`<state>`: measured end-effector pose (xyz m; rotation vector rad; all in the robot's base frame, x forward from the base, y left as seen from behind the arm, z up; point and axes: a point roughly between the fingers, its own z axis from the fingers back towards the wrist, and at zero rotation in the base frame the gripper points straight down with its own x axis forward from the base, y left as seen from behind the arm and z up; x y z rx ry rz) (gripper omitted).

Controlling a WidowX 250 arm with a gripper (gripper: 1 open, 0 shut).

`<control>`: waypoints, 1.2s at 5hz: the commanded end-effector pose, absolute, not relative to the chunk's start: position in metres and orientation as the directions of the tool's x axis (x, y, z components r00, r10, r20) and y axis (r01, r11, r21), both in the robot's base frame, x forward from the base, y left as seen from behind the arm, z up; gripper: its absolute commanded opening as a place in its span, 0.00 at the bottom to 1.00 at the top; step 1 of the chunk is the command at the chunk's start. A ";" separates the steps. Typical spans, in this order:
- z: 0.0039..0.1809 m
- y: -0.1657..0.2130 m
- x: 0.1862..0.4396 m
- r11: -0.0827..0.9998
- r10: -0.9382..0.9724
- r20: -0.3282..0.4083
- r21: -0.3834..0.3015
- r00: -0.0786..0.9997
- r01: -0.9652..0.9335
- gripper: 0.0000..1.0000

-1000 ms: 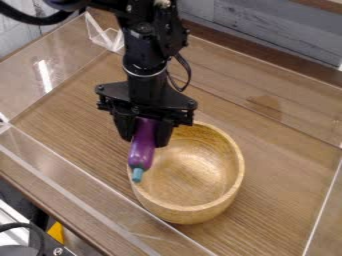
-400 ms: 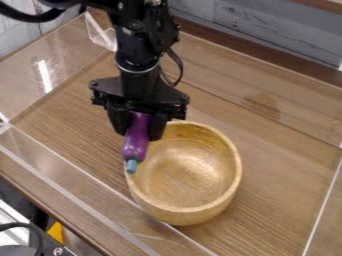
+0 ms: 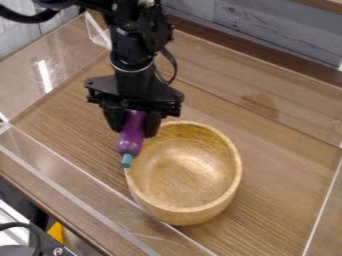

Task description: Remove the purple eggplant from inside the brown bowl and put it on the table

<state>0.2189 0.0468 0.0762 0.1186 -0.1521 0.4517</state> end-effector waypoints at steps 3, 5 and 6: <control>0.076 0.054 0.221 0.884 0.435 0.206 0.084 0.876 -0.459 0.00; 0.076 0.069 0.224 0.877 0.439 0.216 0.105 0.872 -0.468 1.00; 0.077 0.074 0.227 0.870 0.452 0.218 0.106 0.865 -0.482 1.00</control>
